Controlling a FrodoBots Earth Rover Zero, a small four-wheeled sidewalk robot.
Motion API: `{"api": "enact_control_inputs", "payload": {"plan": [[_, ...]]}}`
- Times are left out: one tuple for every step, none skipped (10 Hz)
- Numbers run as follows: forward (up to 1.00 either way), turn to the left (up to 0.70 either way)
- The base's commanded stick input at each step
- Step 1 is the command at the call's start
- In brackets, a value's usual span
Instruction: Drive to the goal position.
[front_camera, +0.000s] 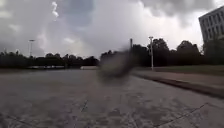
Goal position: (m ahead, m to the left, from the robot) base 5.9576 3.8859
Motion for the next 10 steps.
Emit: {"api": "enact_control_inputs", "payload": {"plan": [[0.70,0.03],[0.70,0.03],[0.70,0.04],[0.70,0.05],[0.70,0.06],[0.70,0.12],[0.70,0.22],[0.70,0.22],[0.70,0.02],[0.70,0.00]]}}
